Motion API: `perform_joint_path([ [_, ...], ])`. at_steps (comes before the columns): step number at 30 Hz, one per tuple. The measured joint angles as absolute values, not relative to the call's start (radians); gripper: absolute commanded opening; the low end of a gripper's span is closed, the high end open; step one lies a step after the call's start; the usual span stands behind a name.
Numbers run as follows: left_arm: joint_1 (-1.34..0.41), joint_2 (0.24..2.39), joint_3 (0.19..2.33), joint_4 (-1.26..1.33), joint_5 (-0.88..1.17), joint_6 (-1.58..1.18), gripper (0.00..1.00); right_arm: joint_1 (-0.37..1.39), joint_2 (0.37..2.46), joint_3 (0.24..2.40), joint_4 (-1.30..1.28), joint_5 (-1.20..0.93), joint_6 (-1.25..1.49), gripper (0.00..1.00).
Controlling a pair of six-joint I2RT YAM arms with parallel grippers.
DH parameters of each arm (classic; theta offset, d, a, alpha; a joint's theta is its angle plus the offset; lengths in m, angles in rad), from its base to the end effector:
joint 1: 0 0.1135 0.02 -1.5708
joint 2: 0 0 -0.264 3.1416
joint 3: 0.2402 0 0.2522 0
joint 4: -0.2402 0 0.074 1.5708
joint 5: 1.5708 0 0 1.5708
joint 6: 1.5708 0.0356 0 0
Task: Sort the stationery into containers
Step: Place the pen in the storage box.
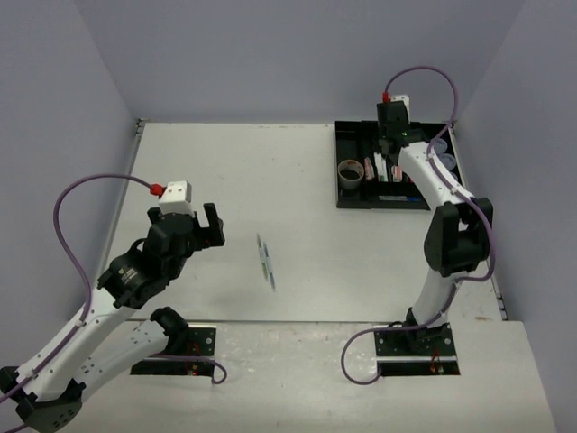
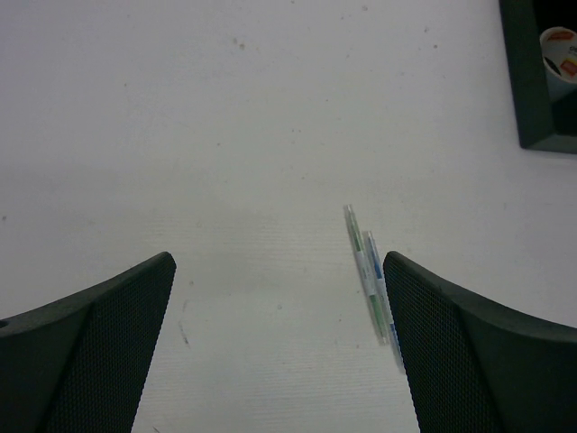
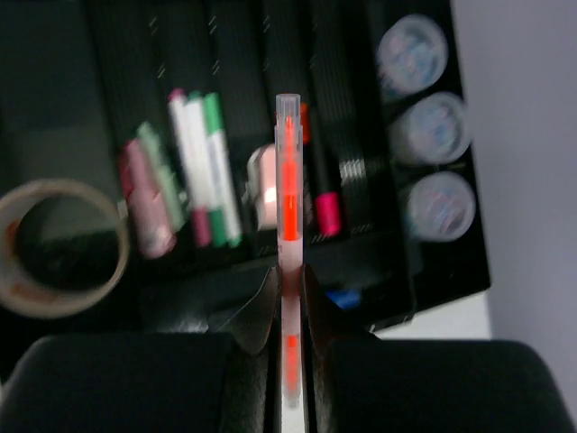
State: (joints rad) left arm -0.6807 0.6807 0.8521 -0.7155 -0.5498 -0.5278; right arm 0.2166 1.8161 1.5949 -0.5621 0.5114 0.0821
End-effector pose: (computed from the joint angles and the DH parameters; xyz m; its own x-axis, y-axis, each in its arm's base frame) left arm 0.1168 -0.0707 0.3265 -0.4428 -0.1940 -0.8754 -0.0392 0.9796 -0.1972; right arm 0.4048 0.0712 0.3003 -0.6744 -0.0752 -0.7345 0.2073 0.9355 -0.2861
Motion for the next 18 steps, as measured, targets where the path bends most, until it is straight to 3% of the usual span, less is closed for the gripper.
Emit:
perform_joint_path([
  [9,-0.681,0.653,0.842,-0.694,-0.505,-0.503,1.00,0.059,2.185,1.966,-0.522,0.634,-0.112,0.00],
  [18,-0.681,0.649,0.837,-0.688,-0.485,-0.492,1.00,0.045,2.298,2.025,-0.473,0.671,-0.266,0.00],
])
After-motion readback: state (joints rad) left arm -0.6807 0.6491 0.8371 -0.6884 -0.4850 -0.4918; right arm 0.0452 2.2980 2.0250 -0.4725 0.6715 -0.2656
